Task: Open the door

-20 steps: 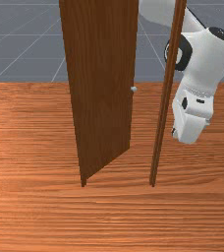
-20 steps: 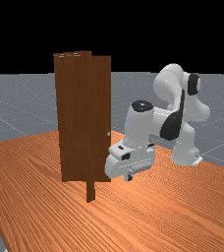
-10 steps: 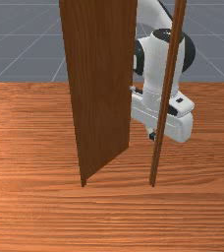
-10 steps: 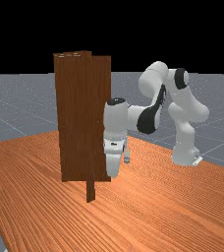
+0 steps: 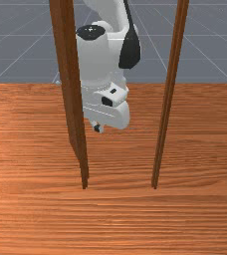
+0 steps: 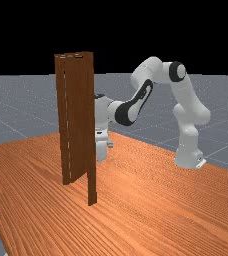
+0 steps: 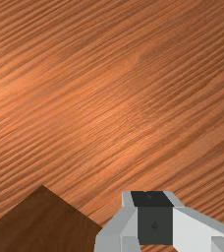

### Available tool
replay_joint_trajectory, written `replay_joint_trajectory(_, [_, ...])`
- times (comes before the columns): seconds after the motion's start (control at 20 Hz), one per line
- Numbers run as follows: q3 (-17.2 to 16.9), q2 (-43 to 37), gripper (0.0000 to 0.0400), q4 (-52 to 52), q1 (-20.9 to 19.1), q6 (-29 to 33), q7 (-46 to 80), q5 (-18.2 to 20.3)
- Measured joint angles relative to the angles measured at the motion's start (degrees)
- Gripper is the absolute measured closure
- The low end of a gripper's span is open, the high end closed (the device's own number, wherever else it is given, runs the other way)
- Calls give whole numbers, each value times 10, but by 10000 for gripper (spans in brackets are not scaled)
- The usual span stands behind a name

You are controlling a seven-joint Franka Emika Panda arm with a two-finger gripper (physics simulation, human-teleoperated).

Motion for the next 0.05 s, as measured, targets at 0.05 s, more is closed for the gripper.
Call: replay_joint_trajectory(0.05, [-5, 6, 400, 10, -19, -4, -29, 1])
